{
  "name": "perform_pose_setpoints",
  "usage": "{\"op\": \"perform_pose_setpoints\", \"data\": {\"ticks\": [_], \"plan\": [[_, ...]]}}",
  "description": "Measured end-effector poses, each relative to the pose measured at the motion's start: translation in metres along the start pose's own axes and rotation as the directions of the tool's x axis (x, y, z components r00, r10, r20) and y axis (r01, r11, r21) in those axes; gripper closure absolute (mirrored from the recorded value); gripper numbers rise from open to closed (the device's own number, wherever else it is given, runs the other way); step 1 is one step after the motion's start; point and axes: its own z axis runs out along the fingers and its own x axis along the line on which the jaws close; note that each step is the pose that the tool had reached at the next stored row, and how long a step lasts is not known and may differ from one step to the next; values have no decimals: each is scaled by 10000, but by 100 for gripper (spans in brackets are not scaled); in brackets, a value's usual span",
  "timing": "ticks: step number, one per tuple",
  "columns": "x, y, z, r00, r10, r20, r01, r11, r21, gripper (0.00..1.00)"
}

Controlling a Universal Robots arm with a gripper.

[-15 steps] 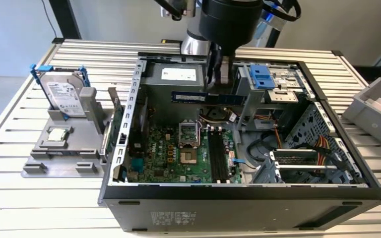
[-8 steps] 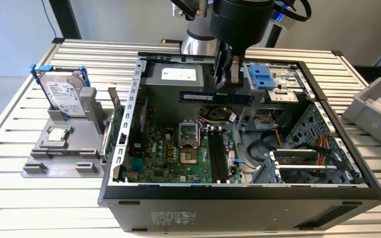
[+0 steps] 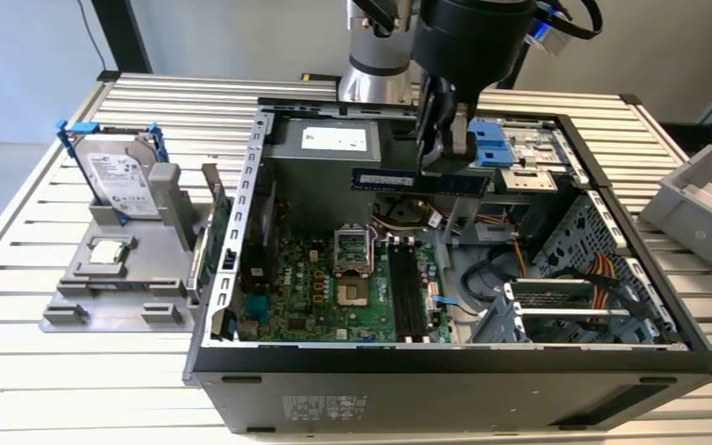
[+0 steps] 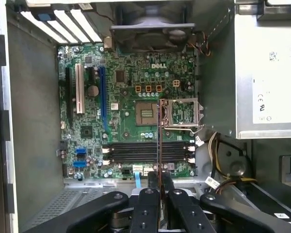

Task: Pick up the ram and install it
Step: 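Pick up the ram and move it above insertion slot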

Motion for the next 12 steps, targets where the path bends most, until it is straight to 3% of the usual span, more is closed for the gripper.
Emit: {"op": "perform_pose_setpoints", "data": {"ticks": [12], "plan": [[-35, -284, -6, 10000, 7, 0, -7, 10000, 0, 100]]}}
